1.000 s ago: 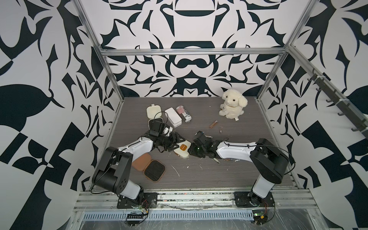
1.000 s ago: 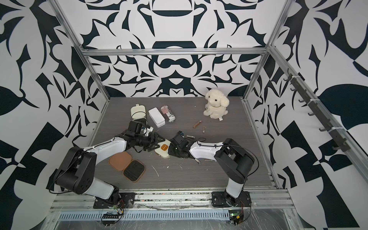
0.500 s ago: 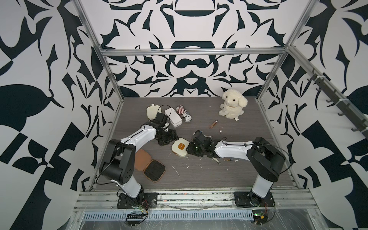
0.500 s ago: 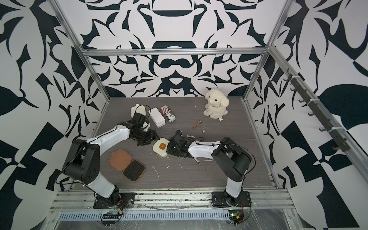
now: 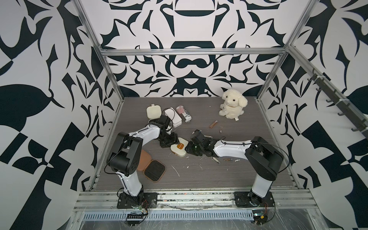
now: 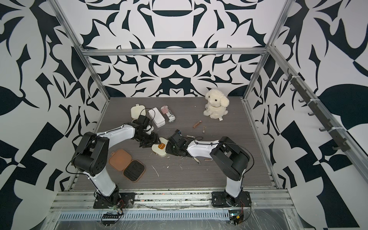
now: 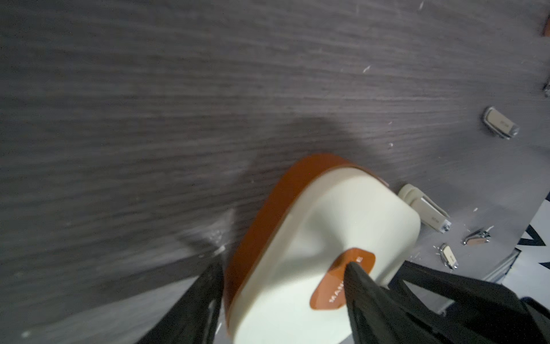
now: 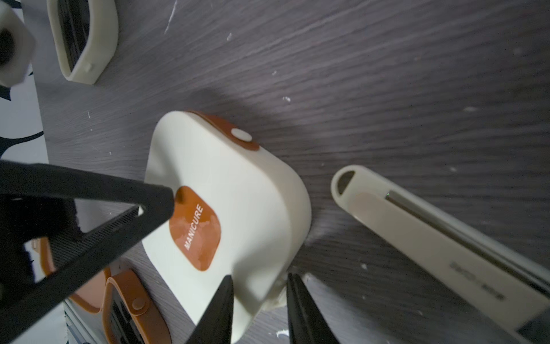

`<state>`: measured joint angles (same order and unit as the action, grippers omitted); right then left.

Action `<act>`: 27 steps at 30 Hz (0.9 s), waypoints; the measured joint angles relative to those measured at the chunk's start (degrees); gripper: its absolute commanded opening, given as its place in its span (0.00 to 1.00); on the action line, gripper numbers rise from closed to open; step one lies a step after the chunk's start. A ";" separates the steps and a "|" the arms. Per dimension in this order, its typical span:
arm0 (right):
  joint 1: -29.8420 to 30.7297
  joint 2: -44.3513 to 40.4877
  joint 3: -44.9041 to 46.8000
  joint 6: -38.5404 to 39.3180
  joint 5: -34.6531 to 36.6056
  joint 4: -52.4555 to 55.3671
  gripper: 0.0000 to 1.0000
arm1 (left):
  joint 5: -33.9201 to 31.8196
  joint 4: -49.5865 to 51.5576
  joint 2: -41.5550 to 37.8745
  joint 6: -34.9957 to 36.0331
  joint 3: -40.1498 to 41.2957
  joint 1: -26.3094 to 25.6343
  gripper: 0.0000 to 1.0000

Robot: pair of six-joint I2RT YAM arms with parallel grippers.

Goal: Organize nail clipper sets
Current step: Close the storage box at the center of the board.

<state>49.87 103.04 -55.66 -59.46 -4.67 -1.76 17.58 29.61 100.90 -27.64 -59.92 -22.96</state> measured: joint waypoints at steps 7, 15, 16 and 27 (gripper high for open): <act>-0.13 0.83 -0.87 0.31 0.42 0.42 0.34 | 1.05 -4.83 -3.17 -1.62 5.46 -0.22 0.59; -1.64 2.58 -1.62 -0.44 2.84 -2.43 0.34 | 0.44 -8.39 -5.70 -6.54 9.49 -3.15 0.58; -1.73 2.86 -1.62 -0.61 3.32 -3.30 0.34 | 0.46 -8.41 -5.70 -7.08 9.49 -3.30 0.58; -1.70 3.37 -1.18 -1.40 5.20 -6.08 0.36 | -1.66 -6.80 -5.64 -9.14 8.15 -4.44 0.63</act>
<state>48.16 106.41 -56.84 -60.86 0.54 -7.84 15.92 22.81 95.26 -36.77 -51.77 -27.40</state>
